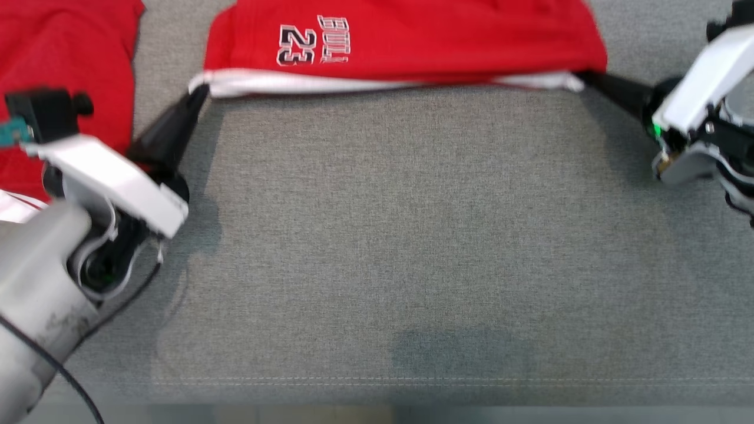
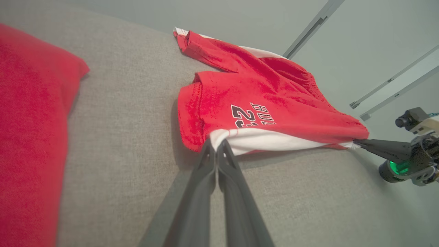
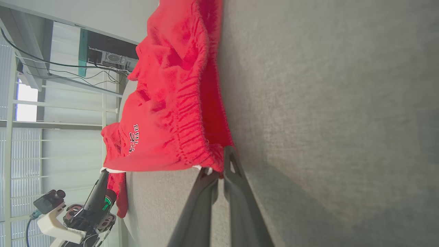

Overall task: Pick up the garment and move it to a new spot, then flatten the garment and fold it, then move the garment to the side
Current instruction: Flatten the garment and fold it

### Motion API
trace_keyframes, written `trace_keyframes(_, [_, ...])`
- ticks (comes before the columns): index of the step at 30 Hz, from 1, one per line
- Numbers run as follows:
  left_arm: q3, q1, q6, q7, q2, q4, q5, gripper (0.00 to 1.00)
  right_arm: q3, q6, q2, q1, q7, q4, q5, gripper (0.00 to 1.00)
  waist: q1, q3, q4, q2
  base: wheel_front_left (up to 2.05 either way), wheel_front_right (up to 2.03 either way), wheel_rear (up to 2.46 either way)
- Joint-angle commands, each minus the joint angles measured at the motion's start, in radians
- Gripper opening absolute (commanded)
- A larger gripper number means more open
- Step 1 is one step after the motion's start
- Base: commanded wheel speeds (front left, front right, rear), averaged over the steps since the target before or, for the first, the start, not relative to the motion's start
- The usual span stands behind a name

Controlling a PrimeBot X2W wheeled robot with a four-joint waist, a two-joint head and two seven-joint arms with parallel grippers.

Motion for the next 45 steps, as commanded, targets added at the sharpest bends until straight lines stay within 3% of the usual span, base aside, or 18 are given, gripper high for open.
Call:
trace_keyframes(1, [0.040,0.021,0.000,-0.021,0.065,-0.015,-0.011,0.00,-0.007,0.002,-0.049,0.054,0.005,-0.040,0.006,0.00,-0.0001,-0.029,0.005,0.0000,0.00,0.00,0.00])
trace_keyframes(10, [0.130,0.253,0.000,-0.039,0.013,-0.031,0.025,0.00,-0.053,0.002,-0.117,0.313,-0.097,-0.226,-0.008,0.00,-0.0001,-0.195,0.025,0.0000,0.00,0.00,0.00])
trace_keyframes(18, [0.230,0.427,0.000,-0.040,-0.065,-0.024,0.090,0.00,-0.086,0.002,-0.105,0.479,-0.158,-0.244,-0.042,0.00,-0.0001,-0.320,0.041,0.0000,0.00,0.00,0.00])
trace_keyframes(24, [0.256,0.500,0.000,-0.040,-0.106,-0.006,0.152,0.00,-0.111,0.002,-0.093,0.549,-0.177,-0.243,-0.068,0.00,-0.0001,-0.340,0.048,0.0000,0.00,0.00,0.00])
trace_keyframes(25, [0.259,0.509,0.000,-0.040,-0.114,0.001,0.161,0.00,-0.113,0.002,-0.091,0.558,-0.176,-0.238,-0.075,0.04,-0.0001,-0.341,0.048,0.0000,0.00,0.00,0.00])
trace_keyframes(26, [0.268,0.517,0.000,-0.040,-0.121,0.009,0.168,0.05,-0.112,0.002,-0.090,0.563,-0.176,-0.232,-0.086,0.40,-0.0001,-0.341,0.048,0.0000,0.00,0.00,0.00])
trace_keyframes(27, [0.278,0.524,0.000,-0.040,-0.130,0.016,0.174,0.33,-0.113,0.002,-0.088,0.567,-0.181,-0.226,-0.099,1.00,-0.0001,-0.341,0.047,0.0000,0.00,0.00,0.00])
trace_keyframes(28, [0.279,0.531,0.000,-0.040,-0.134,0.023,0.186,0.93,-0.115,0.002,-0.084,0.571,-0.184,-0.223,-0.108,1.00,-0.0001,-0.343,0.046,0.0000,0.00,0.00,0.00])
trace_keyframes(29, [0.281,0.535,0.000,-0.040,-0.138,0.030,0.200,1.00,-0.117,0.002,-0.084,0.573,-0.190,-0.222,-0.123,1.00,-0.0001,-0.345,0.045,0.0000,0.00,0.00,0.00])
trace_keyframes(37, [0.381,0.590,0.000,-0.040,-0.173,0.058,0.322,1.00,-0.162,0.002,-0.116,0.624,-0.351,-0.252,-0.261,1.00,-0.0001,-0.398,0.038,0.0000,0.00,0.00,0.00])
trace_keyframes(40, [0.504,0.632,0.000,-0.040,-0.204,0.057,0.435,1.00,-0.172,0.002,-0.118,0.644,-0.502,-0.246,-0.375,1.00,-0.0001,-0.428,0.032,0.0000,0.00,0.00,0.00])
trace_keyframes(45, [0.661,0.692,0.000,-0.040,-0.263,0.039,0.597,1.00,-0.231,0.002,-0.079,0.654,-0.564,-0.178,-0.571,1.00,-0.0001,-0.461,0.020,0.0000,0.00,0.00,0.00])
